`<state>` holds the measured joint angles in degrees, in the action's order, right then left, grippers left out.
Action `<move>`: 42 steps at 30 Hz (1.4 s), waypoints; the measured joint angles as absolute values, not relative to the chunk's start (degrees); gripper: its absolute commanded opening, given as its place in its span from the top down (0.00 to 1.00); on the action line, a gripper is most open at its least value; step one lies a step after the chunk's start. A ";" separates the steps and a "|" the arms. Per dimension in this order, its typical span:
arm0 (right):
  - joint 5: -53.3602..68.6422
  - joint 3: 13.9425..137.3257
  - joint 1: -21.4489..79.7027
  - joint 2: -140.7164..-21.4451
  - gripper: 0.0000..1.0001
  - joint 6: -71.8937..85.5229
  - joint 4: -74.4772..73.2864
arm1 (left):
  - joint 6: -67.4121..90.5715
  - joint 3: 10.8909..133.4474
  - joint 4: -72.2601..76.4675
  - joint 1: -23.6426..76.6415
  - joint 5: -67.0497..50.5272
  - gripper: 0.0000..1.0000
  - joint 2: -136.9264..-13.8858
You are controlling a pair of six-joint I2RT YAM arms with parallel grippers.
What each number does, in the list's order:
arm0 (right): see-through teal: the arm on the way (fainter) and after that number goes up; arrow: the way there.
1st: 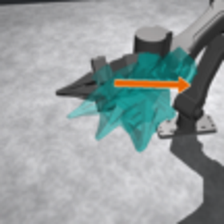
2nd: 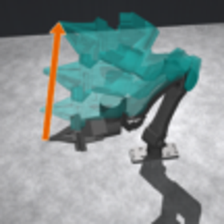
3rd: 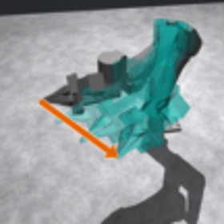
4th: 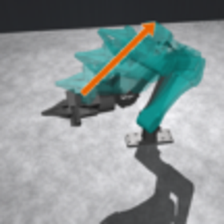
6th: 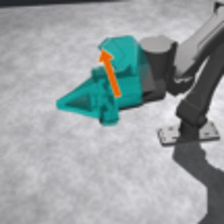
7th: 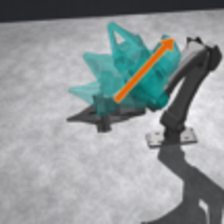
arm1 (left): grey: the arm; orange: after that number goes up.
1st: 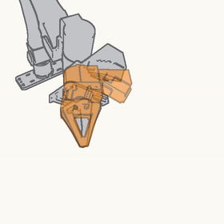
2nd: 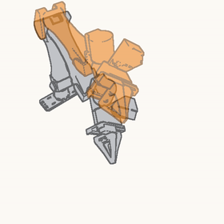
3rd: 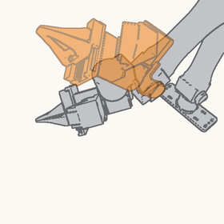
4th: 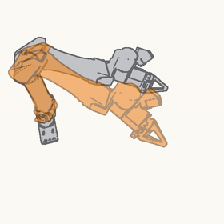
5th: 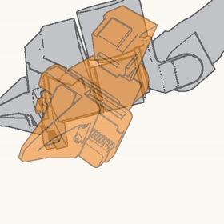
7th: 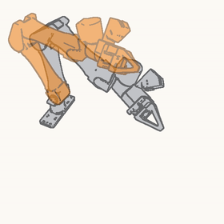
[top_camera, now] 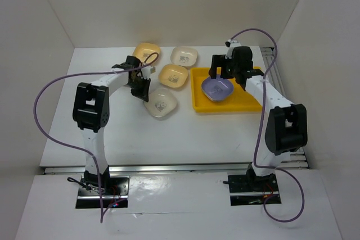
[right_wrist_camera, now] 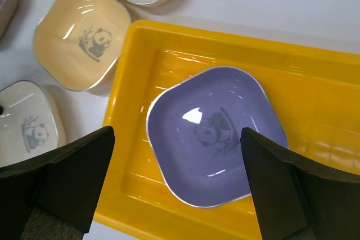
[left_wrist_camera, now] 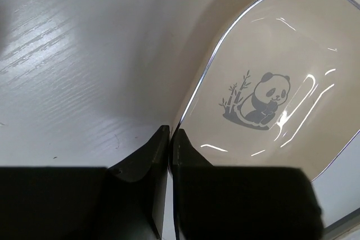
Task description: Place the plates into the plastic bin on the countertop
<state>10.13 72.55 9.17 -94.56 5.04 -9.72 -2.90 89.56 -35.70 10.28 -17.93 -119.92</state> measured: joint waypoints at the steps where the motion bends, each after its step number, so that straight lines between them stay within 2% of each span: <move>1: 10.50 72.88 9.74 -94.74 0.00 5.04 -9.82 | -2.90 89.25 -35.48 10.28 -17.96 1.00 -119.74; 6: 13.56 77.01 14.66 -97.08 0.01 5.08 -9.91 | -2.98 88.71 -36.34 10.28 -17.04 1.00 -118.74; 14: 15.42 82.65 32.05 -103.55 0.04 4.95 -9.56 | -3.25 92.66 -42.46 10.33 -15.73 1.00 -115.66; 24: 12.84 83.05 34.52 -108.60 0.04 4.51 -10.28 | -4.40 100.20 -48.47 10.33 -22.55 1.00 -113.43; 26: 12.45 83.33 34.54 -108.60 0.13 4.21 -10.24 | -4.54 100.77 -49.34 10.35 -23.35 1.00 -112.97; 27: 12.29 83.44 34.54 -108.60 0.20 4.10 -10.26 | -4.58 100.95 -49.74 10.33 -23.73 1.00 -112.77; 28: 12.19 83.57 34.57 -108.60 0.31 3.95 -10.28 | -4.56 101.06 -50.09 10.33 -24.10 1.00 -112.62; 29: 12.16 83.66 34.57 -108.60 0.72 3.62 -10.26 | -4.58 101.21 -50.48 10.35 -24.53 1.00 -112.55; 31: 11.92 83.68 34.63 -108.60 0.97 3.53 -10.28 | -4.60 101.47 -50.96 10.33 -25.19 1.00 -112.51; 32: 11.53 83.68 34.61 -108.60 1.00 3.90 -10.31 | -5.15 101.71 -51.59 10.33 -24.84 0.98 -112.51; 34: 11.18 84.03 34.52 -108.60 1.00 4.40 -10.17 | -5.85 101.97 -51.90 10.20 -24.73 0.82 -112.51; 35: 10.90 84.12 34.57 -108.60 1.00 4.47 -10.17 | -5.87 102.26 -52.01 10.22 -24.53 0.58 -112.51; 37: 9.74 84.31 34.61 -108.60 1.00 4.21 -10.28 | -5.85 103.22 -52.36 10.20 -24.47 0.21 -112.51; 39: 9.17 84.29 34.11 -108.57 1.00 3.79 -10.81 | -5.32 104.31 -52.38 10.04 -24.38 0.08 -112.40; 42: 10.02 82.74 31.18 -107.20 1.00 3.66 -11.14 | -4.32 106.08 -52.49 8.73 -24.69 0.07 -112.16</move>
<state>10.02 82.74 31.18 -107.20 3.66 -11.14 -4.32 106.08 -52.49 8.73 -24.69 -112.16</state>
